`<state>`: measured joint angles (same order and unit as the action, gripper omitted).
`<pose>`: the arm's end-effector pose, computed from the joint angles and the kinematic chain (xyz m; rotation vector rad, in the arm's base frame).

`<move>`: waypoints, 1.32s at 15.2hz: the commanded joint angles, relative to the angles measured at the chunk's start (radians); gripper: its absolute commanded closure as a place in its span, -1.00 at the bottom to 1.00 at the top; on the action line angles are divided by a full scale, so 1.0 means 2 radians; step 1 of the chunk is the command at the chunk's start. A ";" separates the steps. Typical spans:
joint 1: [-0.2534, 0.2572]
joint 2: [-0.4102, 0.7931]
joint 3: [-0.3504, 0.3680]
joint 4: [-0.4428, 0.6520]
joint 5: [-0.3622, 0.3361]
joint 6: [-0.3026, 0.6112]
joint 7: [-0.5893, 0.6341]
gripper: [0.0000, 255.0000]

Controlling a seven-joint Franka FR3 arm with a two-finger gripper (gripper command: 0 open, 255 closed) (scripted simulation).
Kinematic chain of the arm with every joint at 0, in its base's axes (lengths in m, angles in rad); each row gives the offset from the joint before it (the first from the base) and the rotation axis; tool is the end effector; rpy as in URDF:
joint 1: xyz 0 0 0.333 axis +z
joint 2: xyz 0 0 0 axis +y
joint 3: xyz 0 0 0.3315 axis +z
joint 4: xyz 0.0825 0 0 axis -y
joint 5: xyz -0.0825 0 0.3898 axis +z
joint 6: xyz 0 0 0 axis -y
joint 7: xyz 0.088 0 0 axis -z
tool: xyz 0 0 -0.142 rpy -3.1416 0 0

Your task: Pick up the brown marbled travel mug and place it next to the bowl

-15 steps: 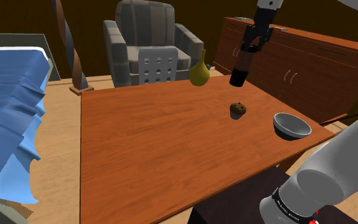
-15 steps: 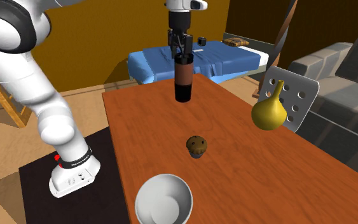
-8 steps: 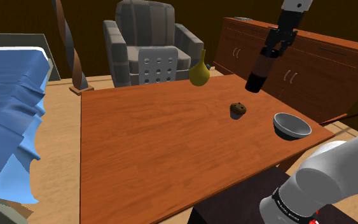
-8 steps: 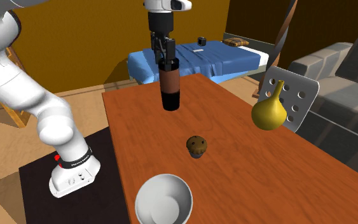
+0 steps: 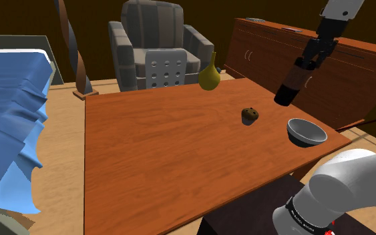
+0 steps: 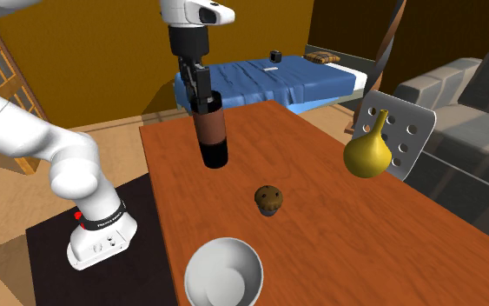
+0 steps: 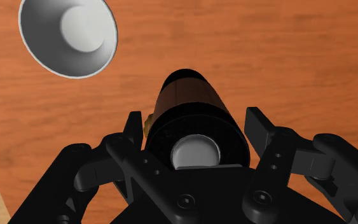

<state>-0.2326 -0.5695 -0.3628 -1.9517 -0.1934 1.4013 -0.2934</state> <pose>0.2594 -0.2640 0.6509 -3.1039 0.4357 0.0189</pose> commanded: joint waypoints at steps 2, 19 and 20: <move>-0.002 -0.011 -0.001 -0.029 -0.004 0.018 0.001 1.00; -0.012 -0.041 -0.014 -0.165 -0.020 0.125 0.010 1.00; -0.012 -0.042 -0.016 -0.172 -0.021 0.131 0.010 1.00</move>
<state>-0.2559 -0.6481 -0.3936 -2.2763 -0.2331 1.6488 -0.2756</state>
